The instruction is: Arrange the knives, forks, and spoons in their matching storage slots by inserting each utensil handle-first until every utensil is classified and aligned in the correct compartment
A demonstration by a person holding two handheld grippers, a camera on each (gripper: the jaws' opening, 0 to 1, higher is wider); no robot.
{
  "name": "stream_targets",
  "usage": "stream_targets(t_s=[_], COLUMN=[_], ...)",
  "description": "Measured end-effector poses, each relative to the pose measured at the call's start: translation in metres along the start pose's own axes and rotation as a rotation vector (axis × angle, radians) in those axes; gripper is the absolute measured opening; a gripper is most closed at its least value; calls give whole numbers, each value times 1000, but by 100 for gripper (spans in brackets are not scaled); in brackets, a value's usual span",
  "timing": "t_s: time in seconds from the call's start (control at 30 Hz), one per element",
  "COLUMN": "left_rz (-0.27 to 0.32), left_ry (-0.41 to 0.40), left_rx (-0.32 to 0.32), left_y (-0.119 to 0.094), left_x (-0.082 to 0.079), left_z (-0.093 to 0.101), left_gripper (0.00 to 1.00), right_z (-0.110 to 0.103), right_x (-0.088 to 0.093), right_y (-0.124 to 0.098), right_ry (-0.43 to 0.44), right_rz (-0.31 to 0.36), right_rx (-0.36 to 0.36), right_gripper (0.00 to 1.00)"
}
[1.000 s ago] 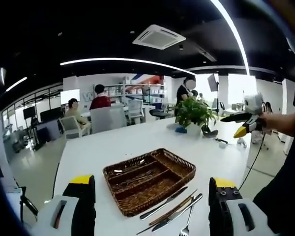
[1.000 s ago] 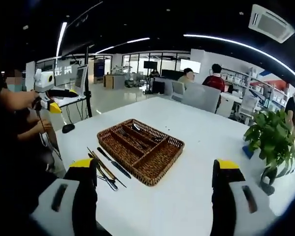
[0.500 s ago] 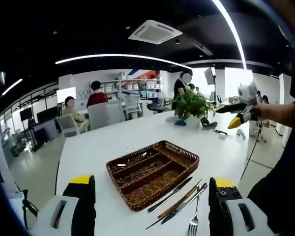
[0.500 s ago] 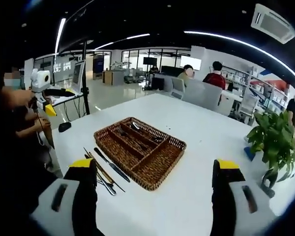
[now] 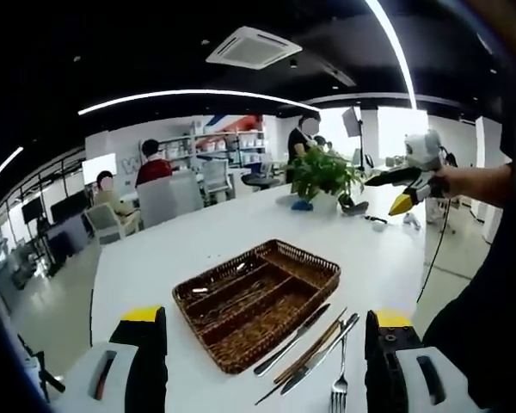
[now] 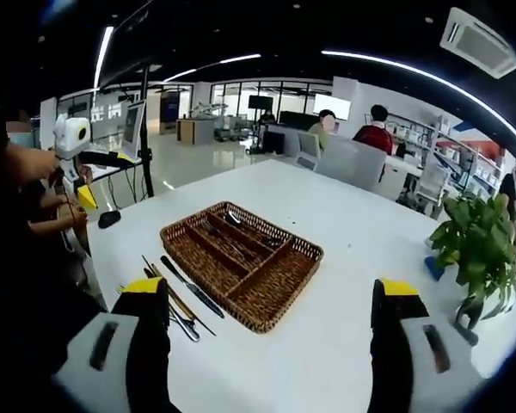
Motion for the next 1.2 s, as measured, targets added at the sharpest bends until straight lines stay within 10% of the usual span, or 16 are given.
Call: stream_targets(t_s=[0.5,0.9,1.2], left_rz=[-78,-279,-248], left_ry=[1,11,-46], left_rx=[106,256,292], left_y=[36,75,101], left_x=[17,61,82], left_z=[45,81,101], left_gripper=[100,79,67], right_z=[13,16,18], right_x=[9,16,22], right_y=[-8,-9,-12], right_ry=[0,17,31], right_rz=[-3,-4,-14], right_rx=[3,8,21], right_gripper=[99,99,99])
Point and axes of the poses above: the point that each gripper's makers call its tool centre point, and the gripper's own axes: y roughly forward along the fingers, z roughly to its right, x roughly out of its underside, the point moved 9 cm from there along -y, roughly backward along the fingers, and after that the axes turned 12 degrees about y, right-handed, at the moved point
